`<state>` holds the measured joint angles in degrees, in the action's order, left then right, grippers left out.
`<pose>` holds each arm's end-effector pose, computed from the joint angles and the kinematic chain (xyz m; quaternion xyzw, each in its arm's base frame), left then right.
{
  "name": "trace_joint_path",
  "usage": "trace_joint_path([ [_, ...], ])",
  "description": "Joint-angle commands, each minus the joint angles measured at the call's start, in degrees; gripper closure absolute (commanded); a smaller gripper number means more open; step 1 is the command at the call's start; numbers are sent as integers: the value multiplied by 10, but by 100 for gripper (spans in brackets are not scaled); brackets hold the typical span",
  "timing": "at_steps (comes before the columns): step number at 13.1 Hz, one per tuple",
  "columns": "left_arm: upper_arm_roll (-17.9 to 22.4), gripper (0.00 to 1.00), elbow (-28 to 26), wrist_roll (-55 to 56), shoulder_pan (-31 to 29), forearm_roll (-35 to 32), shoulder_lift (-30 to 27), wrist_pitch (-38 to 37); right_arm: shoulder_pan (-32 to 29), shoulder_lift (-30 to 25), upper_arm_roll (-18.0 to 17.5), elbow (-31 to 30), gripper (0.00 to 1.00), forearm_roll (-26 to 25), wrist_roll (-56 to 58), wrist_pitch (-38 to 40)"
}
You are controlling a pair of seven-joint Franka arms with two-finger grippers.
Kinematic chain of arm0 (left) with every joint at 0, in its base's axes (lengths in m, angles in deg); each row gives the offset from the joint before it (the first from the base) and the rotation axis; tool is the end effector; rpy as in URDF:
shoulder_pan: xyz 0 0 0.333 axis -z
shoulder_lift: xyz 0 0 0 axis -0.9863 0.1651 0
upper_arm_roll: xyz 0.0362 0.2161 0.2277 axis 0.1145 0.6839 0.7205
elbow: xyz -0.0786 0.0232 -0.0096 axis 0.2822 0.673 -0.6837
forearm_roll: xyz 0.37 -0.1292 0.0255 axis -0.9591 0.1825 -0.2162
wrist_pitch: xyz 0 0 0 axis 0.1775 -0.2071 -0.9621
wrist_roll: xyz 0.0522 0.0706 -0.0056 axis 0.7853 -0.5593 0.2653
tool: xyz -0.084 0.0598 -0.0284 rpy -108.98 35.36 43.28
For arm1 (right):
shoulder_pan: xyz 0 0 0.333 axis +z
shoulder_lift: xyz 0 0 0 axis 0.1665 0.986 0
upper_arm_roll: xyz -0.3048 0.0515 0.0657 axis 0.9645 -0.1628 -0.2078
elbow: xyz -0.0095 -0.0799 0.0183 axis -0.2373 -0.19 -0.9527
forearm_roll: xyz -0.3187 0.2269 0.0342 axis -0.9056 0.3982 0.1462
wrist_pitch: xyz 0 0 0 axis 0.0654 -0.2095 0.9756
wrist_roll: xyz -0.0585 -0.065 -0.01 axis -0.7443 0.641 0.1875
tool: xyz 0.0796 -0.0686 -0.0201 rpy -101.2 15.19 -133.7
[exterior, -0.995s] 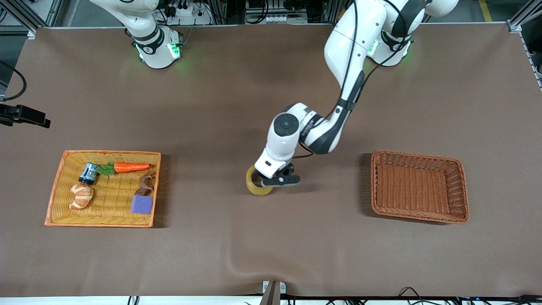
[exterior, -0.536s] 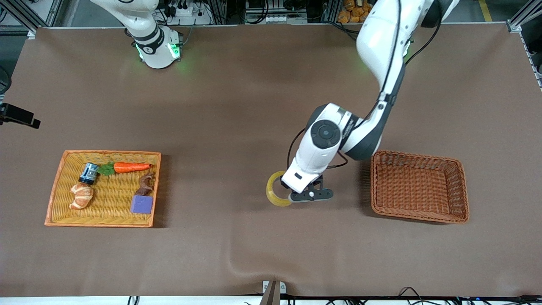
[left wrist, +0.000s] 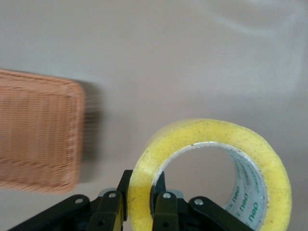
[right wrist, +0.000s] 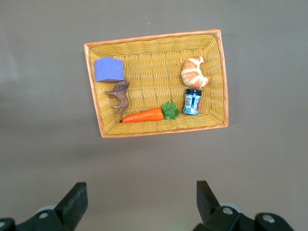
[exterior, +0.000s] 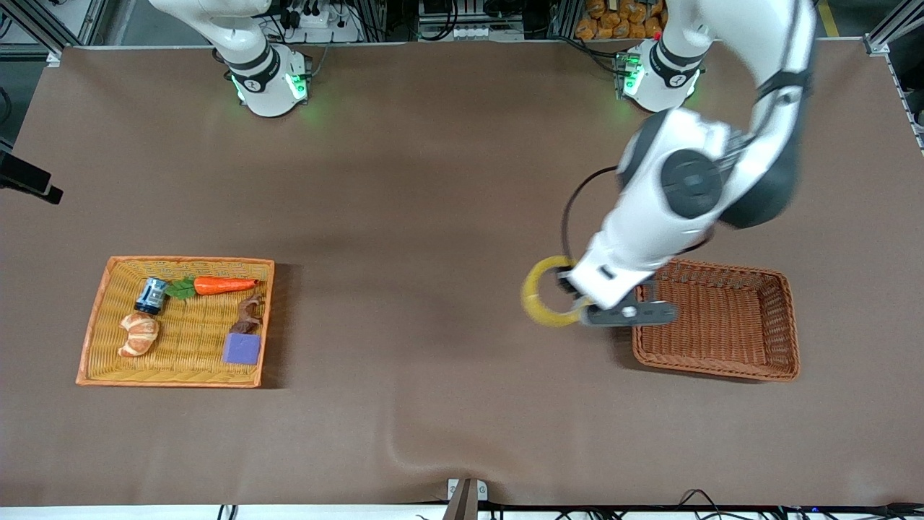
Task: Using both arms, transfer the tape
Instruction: 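Carry the tape roll with the left gripper over the brown basket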
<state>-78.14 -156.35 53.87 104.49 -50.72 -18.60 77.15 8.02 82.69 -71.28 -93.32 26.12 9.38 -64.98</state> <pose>0.6388 -0.2684 0.4955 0.9994 -0.0034 0.0011 0.0341 0.5614 -0.0657 0.6564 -0.9983 0.0563 0.0145 0.0054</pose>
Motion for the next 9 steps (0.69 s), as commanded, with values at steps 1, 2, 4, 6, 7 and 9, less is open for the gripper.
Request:
trace_joint_path([
  [1,-6,100,-27,-115,-72,16,-47,-59,14,-16,12,-14,0,7,-9,2],
  [2,-5,100,-31,-150,-99,12,-51,-89,15,-18,12,-20,0,7,-10,-4],
  [4,-4,100,-41,-193,-141,-4,-51,-100,16,-18,12,-35,0,8,-10,-20],
  [6,-6,100,-69,-213,-170,-34,-56,-89,30,-20,12,-59,0,12,-33,-38],
  [7,-7,100,-83,-228,-188,-35,-55,-72,34,-28,12,-70,0,12,-40,-47],
  [9,-7,100,-154,-249,-201,-51,-76,-12,31,-33,9,-73,0,13,-38,-36],
])
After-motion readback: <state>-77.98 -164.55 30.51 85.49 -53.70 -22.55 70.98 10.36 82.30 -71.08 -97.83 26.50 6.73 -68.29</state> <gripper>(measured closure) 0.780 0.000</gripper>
